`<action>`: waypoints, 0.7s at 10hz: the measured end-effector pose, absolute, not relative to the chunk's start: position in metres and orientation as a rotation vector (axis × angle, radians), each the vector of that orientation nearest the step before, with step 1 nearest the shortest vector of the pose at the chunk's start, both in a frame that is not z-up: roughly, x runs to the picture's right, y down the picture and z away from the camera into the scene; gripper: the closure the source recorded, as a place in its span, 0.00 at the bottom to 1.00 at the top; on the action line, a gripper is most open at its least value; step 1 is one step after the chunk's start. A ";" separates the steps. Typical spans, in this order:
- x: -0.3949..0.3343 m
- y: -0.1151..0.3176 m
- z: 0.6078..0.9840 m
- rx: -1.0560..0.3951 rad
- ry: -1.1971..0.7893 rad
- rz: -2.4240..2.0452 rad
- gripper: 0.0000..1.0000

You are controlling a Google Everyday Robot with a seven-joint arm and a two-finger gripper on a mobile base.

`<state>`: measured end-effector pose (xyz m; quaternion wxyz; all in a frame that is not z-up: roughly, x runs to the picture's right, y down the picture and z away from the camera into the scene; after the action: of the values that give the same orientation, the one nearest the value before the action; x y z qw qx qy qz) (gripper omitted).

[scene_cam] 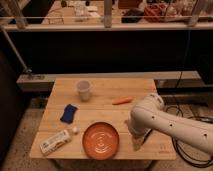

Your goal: Push the ceramic bowl across the table

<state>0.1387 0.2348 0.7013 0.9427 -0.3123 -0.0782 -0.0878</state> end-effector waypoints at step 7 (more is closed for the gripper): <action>0.128 0.248 0.700 -0.638 -0.184 -0.190 0.20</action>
<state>0.1276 0.2480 0.6997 0.9410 -0.3127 -0.0900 -0.0930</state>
